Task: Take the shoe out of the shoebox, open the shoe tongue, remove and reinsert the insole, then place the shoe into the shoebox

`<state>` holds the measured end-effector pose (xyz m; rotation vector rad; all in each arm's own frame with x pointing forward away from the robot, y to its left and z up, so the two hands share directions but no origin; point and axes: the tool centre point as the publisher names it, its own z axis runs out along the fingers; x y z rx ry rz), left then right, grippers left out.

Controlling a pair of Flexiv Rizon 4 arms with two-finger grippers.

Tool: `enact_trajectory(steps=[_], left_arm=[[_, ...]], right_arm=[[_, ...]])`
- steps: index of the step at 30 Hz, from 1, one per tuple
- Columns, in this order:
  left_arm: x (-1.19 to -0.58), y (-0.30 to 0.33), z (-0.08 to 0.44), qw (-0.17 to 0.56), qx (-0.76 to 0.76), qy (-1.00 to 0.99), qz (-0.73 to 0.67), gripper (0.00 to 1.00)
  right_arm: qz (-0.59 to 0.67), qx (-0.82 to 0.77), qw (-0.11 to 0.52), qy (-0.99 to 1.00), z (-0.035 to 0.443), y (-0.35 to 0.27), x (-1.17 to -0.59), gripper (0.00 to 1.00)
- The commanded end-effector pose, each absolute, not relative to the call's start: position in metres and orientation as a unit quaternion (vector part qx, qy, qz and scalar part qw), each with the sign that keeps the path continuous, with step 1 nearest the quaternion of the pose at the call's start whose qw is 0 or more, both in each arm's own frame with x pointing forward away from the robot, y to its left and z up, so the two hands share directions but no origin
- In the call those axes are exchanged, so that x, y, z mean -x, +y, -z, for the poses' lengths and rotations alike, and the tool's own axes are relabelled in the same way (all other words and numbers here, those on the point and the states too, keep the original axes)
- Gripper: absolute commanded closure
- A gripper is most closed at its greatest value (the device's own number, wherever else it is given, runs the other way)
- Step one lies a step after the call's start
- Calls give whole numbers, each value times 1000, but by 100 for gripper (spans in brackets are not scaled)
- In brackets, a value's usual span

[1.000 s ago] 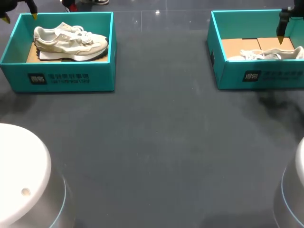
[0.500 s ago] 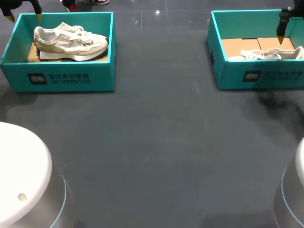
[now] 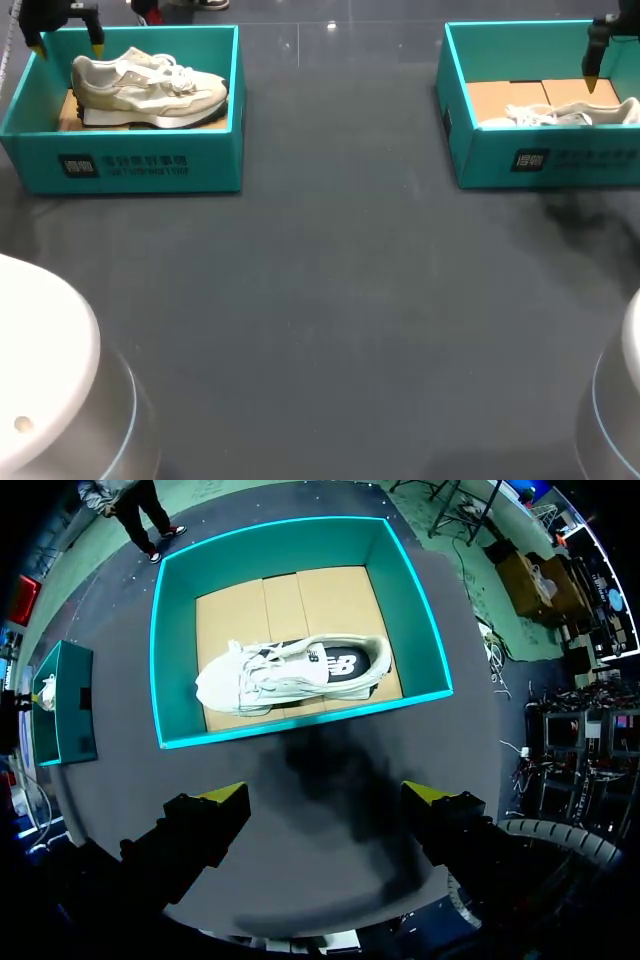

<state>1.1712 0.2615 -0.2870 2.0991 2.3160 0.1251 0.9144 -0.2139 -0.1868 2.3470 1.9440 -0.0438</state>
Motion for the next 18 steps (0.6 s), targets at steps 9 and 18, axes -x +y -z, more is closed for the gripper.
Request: enact_trajectory(steps=[9,18], left_arm=[[-1178,265,312,-13,-671,741,-33,0],[-1180,267,334,-27,-669,742,-27,1]], right_arm=[[14,-769,47,637,187,-214,-914,0],[14,-769,47,637,187,-214,-914,0]])
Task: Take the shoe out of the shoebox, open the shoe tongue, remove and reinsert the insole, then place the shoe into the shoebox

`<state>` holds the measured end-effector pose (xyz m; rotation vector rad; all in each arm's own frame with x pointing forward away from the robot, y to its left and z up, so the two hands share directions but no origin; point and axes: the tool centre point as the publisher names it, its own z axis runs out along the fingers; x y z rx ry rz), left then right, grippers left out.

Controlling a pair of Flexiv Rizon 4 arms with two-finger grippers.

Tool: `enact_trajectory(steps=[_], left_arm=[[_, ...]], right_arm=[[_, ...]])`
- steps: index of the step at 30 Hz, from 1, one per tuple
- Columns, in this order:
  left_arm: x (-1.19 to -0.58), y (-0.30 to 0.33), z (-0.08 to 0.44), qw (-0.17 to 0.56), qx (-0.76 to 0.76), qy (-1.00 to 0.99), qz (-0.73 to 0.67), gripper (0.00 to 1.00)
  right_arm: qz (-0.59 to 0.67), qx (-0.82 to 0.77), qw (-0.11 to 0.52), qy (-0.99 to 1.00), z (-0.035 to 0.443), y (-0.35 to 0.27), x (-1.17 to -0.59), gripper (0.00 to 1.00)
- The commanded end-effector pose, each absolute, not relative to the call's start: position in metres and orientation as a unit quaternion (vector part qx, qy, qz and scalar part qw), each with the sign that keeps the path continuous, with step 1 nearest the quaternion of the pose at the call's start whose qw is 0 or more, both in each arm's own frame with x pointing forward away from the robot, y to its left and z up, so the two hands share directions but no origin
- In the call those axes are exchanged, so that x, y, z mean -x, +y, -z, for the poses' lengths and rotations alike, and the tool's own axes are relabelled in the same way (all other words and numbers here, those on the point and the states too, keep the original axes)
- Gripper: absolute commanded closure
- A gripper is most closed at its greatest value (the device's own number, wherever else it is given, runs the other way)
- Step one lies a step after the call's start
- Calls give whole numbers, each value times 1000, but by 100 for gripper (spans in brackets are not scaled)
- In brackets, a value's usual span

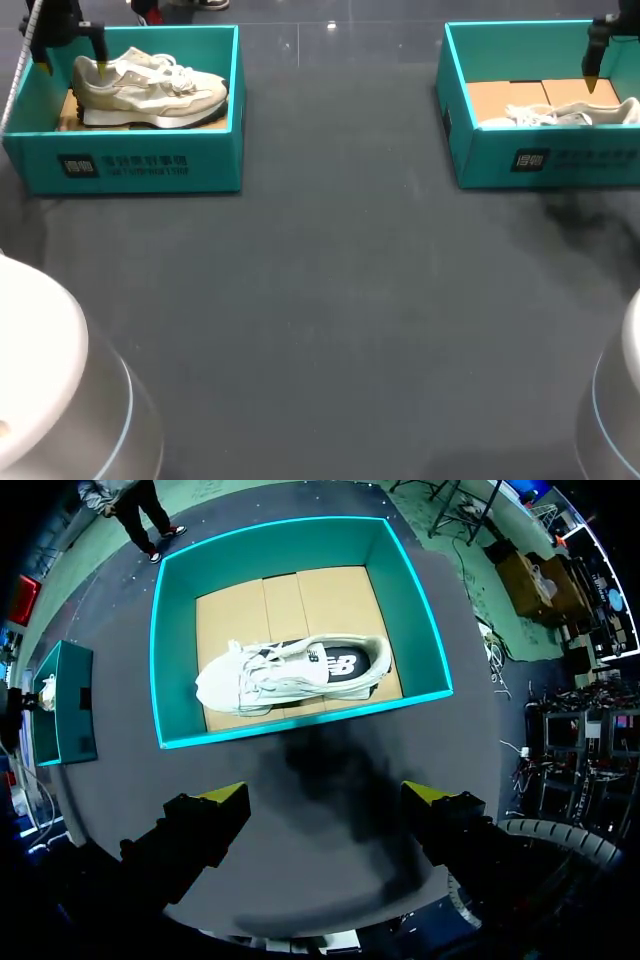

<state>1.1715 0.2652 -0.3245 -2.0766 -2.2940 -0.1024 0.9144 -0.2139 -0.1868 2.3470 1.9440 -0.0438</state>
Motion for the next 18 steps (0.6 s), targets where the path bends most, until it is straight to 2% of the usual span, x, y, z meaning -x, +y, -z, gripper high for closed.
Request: enact_trajectory(steps=[1,4,13,18], left_arm=[[-1181,267,336,28,669,-742,26,2],[-1183,267,343,32,668,-743,26,6],[-1189,268,358,45,666,-744,22,5],[-1191,270,365,52,664,-746,19,9]], right_arm=[[14,-769,47,637,187,-214,-914,0],[14,-769,47,637,187,-214,-914,0],[14,-769,47,637,187,-214,-914,0],[14,-769,47,637,187,-214,-914,0]])
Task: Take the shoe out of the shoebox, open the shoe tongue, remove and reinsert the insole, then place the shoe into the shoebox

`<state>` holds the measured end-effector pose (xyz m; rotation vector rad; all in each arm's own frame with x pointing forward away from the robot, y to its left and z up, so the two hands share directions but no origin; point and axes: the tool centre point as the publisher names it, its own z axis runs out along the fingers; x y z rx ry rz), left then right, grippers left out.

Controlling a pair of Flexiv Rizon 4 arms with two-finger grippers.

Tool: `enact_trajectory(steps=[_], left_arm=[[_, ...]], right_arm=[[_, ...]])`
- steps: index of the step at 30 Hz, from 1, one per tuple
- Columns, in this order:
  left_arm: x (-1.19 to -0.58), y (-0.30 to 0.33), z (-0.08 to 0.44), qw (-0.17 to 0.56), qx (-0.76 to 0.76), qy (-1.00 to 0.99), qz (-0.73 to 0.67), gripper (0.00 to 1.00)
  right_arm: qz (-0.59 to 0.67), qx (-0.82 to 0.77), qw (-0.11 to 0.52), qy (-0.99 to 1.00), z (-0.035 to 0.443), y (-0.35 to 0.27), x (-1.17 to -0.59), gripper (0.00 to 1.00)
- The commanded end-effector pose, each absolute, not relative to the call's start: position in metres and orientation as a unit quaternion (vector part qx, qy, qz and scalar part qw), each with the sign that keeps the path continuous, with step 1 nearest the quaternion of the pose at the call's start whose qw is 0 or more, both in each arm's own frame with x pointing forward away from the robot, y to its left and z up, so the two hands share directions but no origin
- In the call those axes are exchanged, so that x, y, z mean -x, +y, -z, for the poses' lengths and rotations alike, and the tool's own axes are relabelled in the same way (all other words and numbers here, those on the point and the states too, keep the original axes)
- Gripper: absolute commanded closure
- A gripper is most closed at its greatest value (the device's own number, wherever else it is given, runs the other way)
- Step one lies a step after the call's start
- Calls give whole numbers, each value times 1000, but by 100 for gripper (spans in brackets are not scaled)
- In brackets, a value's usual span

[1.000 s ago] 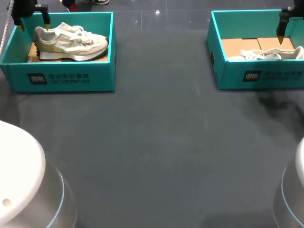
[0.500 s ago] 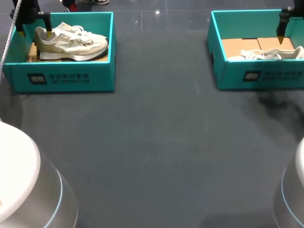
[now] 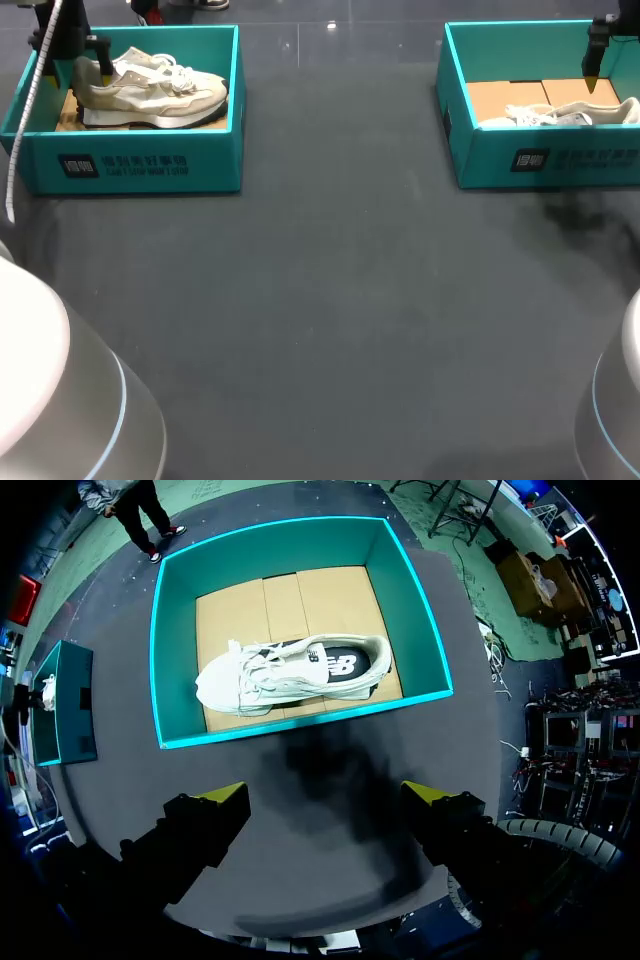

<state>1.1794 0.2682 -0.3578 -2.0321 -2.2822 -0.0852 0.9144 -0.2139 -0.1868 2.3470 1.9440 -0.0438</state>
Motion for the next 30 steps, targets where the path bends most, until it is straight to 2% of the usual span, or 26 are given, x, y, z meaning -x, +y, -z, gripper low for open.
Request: enact_trajectory(steps=[1,5,16,22,24,30], left_arm=[[-1191,270,367,53,663,-746,18,10],[-1190,273,372,57,663,-747,15,15],[-1187,275,381,66,662,-746,11,17],[-1185,273,381,68,662,-746,10,26],[-1185,272,379,67,662,-746,9,34],[-1183,273,375,61,661,-748,7,34]], right_arm=[[14,-769,47,637,187,-214,-914,0],[14,-769,47,637,187,-214,-914,0],[14,-769,47,637,187,-214,-914,0],[14,-769,47,637,187,-214,-914,0],[14,-769,47,637,187,-214,-914,0],[14,-769,47,637,187,-214,-914,0]])
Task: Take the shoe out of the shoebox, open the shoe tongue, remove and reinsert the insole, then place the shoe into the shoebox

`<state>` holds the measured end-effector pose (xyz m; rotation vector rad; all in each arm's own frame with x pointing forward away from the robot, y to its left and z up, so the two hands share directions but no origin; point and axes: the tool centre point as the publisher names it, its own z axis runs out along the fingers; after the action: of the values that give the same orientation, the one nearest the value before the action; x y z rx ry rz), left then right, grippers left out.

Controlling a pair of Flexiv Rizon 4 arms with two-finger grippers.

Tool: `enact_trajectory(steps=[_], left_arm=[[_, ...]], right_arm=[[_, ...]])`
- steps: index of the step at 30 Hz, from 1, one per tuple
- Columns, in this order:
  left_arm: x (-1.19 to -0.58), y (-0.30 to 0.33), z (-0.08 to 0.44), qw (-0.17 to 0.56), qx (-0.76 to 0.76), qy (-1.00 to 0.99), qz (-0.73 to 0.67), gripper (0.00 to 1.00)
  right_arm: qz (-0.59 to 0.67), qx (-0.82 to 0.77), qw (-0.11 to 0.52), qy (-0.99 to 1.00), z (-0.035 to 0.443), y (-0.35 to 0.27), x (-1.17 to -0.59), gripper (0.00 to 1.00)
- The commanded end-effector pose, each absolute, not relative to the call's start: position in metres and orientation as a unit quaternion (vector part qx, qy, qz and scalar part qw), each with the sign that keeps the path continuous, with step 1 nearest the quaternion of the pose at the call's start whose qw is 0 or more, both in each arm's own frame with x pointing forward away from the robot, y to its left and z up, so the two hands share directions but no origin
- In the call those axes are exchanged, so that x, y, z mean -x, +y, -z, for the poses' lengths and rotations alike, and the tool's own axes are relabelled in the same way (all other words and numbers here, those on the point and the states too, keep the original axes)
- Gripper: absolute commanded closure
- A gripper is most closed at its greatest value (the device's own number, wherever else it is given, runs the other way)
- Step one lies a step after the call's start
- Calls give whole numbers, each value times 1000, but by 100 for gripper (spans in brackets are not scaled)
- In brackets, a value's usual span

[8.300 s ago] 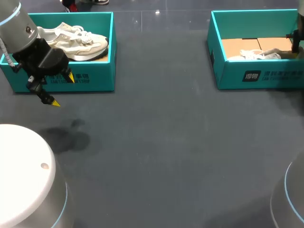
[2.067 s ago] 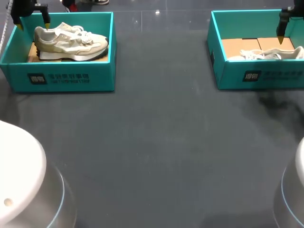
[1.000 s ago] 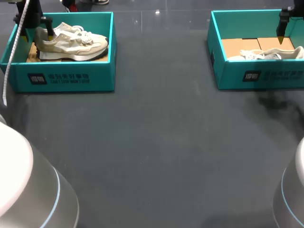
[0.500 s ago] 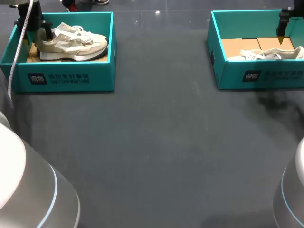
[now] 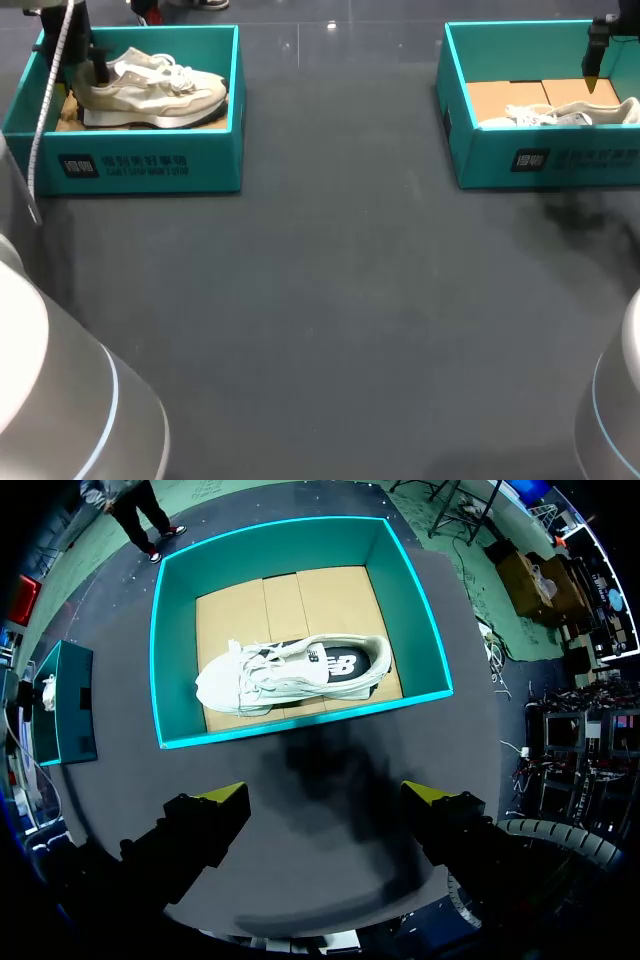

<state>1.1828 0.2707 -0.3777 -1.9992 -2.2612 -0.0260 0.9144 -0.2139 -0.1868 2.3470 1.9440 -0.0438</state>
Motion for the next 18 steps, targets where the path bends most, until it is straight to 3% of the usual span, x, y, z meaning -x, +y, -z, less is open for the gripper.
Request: enact_trajectory(steps=[1,4,10,12,13,14,18], left_arm=[[-1183,273,374,60,661,-748,7,35],[-1182,273,373,58,661,-748,8,36],[-1180,272,376,62,660,-748,12,60],[-1180,272,376,64,661,-748,13,76],[-1180,272,377,64,661,-748,13,94],[-1180,272,377,65,661,-748,13,100],[-1179,273,376,65,661,-747,12,100]], right_arm=[[14,-769,47,637,187,-214,-914,0],[14,-769,47,637,187,-214,-914,0],[14,-769,47,637,187,-214,-914,0],[14,-769,47,637,187,-214,-914,0],[14,-769,47,637,187,-214,-914,0],[14,-769,47,637,187,-214,-914,0],[14,-769,47,637,187,-214,-914,0]])
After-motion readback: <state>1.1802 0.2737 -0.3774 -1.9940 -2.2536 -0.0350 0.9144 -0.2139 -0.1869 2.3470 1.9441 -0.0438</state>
